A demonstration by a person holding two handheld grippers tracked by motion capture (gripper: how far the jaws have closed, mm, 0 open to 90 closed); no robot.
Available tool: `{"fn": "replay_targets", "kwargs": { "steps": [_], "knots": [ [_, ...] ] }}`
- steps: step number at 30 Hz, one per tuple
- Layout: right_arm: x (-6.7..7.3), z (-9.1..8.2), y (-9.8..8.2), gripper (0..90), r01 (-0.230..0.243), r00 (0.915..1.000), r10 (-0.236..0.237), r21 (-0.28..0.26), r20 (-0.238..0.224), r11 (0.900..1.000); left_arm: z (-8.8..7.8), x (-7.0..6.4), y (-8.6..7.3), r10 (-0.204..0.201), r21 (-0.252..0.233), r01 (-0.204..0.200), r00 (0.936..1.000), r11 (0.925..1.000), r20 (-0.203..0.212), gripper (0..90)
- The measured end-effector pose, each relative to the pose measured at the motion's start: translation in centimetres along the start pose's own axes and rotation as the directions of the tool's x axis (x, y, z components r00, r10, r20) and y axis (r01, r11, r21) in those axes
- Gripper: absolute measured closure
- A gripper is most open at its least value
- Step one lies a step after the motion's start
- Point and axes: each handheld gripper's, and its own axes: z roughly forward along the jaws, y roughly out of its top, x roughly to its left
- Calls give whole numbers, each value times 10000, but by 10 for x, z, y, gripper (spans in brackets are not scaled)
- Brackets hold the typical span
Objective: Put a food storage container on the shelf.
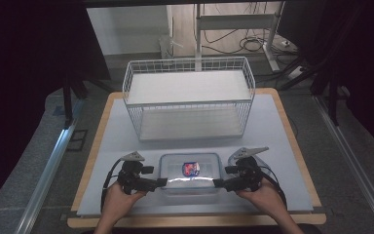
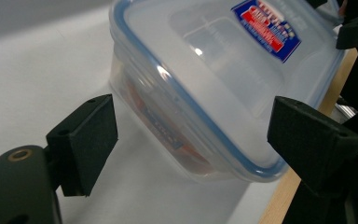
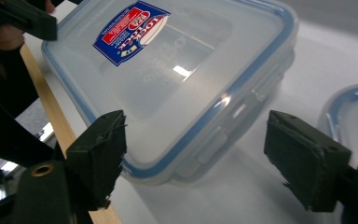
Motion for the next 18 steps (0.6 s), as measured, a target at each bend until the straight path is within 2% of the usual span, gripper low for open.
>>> {"fn": "replay_targets", "kwargs": {
  "steps": [2, 3, 4, 6, 13, 14, 15, 16, 18],
  "knots": [
    [-2, 4, 2, 184, -230, 9995, 232, 109, -232, 9997, 3, 3, 0, -231, 60, 229, 9989, 9997, 408, 152],
    [-2, 4, 2, 184, -230, 9995, 232, 109, -232, 9997, 3, 3, 0, -231, 60, 229, 9989, 9997, 408, 152],
    [-3, 8, 4, 167, -404, 9982, 414, 224, -433, 9989, 7, 7, 1, -395, 154, 385, 9961, 9991, 782, 151],
    [-4, 13, 6, 138, -590, 9962, 614, 398, -622, 9975, 11, 8, 3, -549, 239, 526, 9928, 9983, 1061, 152],
    [-10, 17, 13, 135, -1123, 9913, 1162, 634, -616, 9916, 18, 10, 8, -865, 401, 821, 9886, 9958, 1236, 134],
    [-10, 17, 13, 136, -1176, 9905, 1220, 703, -627, 9906, 18, 12, 8, -1138, 336, 1103, 9846, 9933, 1327, 141],
    [-10, 17, 13, 136, -1176, 9905, 1220, 703, -627, 9906, 18, 12, 8, -1138, 336, 1103, 9846, 9933, 1327, 146],
    [-10, 19, 15, 130, -1319, 9885, 1374, 851, -625, 9876, 19, 15, 7, -1353, 388, 1309, 9791, 9906, 1520, 144],
    [-9, 21, 17, 125, -1535, 9846, 1612, 1069, -679, 9823, 19, 16, 6, -1485, 396, 1439, 9756, 9888, 1615, 147]
  ]
}}
